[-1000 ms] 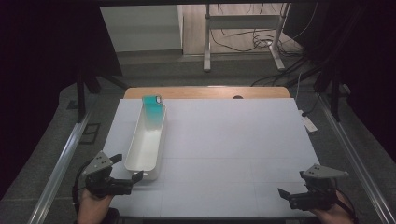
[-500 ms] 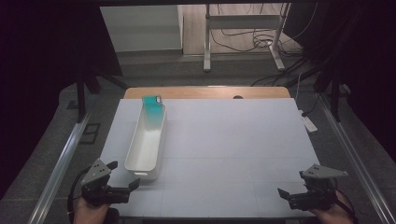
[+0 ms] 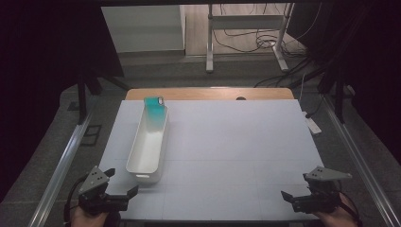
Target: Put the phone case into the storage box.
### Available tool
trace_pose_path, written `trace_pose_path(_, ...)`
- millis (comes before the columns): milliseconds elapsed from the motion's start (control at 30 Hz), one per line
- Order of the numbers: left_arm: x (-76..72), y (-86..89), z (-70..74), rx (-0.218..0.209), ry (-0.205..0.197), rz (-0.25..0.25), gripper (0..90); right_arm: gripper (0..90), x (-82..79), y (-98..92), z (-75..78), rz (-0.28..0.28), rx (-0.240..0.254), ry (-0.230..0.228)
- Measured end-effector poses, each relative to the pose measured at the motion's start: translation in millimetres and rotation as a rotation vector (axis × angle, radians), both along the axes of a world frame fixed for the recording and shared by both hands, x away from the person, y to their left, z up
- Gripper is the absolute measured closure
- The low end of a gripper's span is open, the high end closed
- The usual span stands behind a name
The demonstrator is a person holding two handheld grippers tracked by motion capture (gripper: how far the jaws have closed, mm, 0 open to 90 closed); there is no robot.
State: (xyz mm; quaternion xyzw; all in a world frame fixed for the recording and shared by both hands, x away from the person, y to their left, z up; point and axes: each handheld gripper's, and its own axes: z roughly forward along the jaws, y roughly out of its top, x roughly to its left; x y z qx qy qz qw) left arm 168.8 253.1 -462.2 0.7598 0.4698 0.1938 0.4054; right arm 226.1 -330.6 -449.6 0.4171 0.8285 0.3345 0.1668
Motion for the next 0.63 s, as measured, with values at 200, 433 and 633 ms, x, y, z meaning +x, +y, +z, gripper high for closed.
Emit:
trace_pose_path(200,-2.3,0.6,-0.3,0.013,0.006,0.013,0.0,0.0,0.1,0.2,-0.2,0.0,0.0,0.0)
trace_pose_path(433,0.6,-2.9,-1.8,0.048,0.037,0.02,0.5,0.0,0.5,0.3,-0.4,0.003,0.0,0.004)
trace_pose_path(633,2.4,-4.7,-2.3,0.061,0.051,0.022,1.3,0.0,0.6,0.7,-0.7,0.004,-0.006,0.004)
